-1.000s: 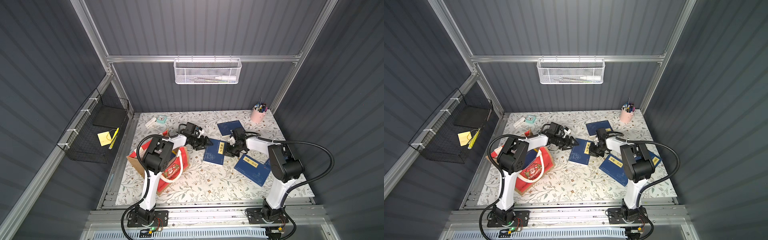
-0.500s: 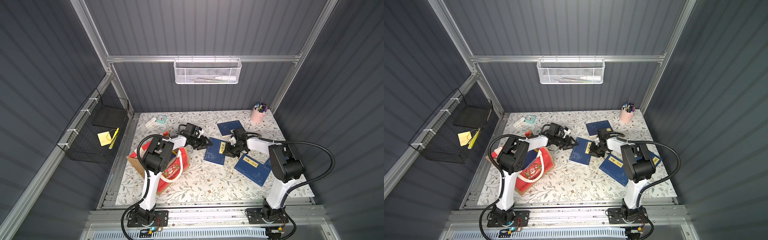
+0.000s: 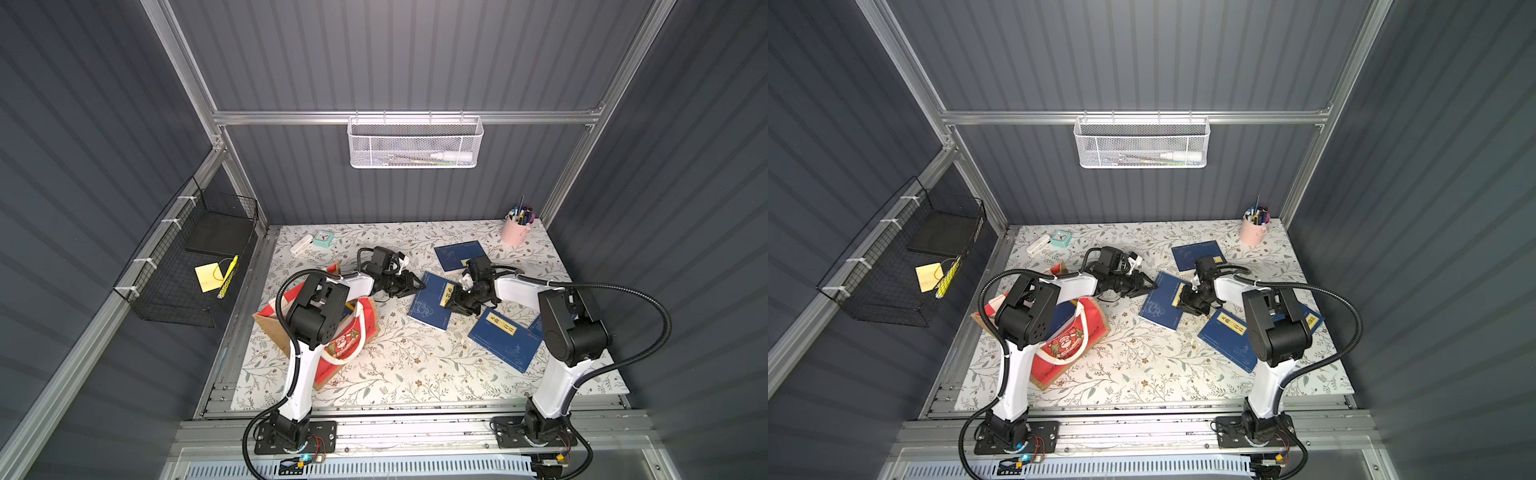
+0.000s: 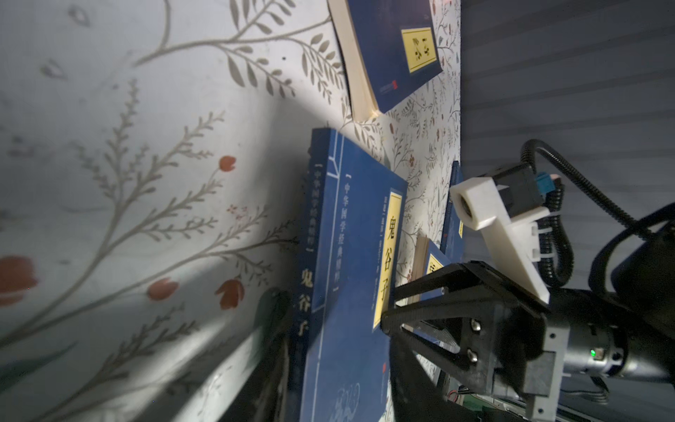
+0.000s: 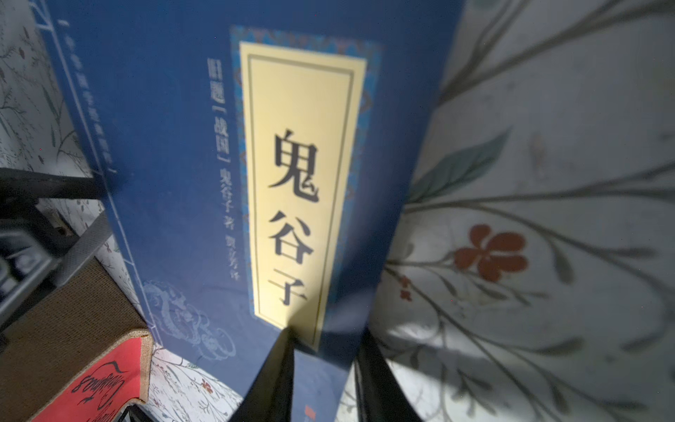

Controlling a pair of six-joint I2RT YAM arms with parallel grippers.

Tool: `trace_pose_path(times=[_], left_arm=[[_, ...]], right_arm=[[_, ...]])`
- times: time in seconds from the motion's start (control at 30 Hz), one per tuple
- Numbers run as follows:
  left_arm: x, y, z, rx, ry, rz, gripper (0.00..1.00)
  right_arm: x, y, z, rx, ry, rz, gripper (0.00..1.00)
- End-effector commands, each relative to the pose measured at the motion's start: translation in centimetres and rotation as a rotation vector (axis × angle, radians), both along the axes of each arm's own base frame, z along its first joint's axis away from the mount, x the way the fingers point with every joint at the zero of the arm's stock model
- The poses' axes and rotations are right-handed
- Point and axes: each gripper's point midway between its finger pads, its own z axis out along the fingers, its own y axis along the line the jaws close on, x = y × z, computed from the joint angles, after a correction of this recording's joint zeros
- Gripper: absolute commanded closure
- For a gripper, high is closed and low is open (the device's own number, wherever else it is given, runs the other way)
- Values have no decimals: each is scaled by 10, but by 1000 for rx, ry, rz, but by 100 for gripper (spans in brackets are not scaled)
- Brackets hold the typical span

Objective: Put the books into the canvas bag
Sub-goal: Pick up the book from the center of the board.

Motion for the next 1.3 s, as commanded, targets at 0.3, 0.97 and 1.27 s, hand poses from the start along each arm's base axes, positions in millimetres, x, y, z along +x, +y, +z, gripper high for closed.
trace_pose_path(times=[0.3,0.97,1.27], left_arm=[[-63,-29,12,-30,89,-245,74],[-20,11,174,194,-480,-82,100],[-29,109,295,520,-832,160,100]], right_arm=[[-11,5,-13,3,31,30,69],[-36,31,98,5,-245,10,46],[-85,138,168,91,-377,179,31]])
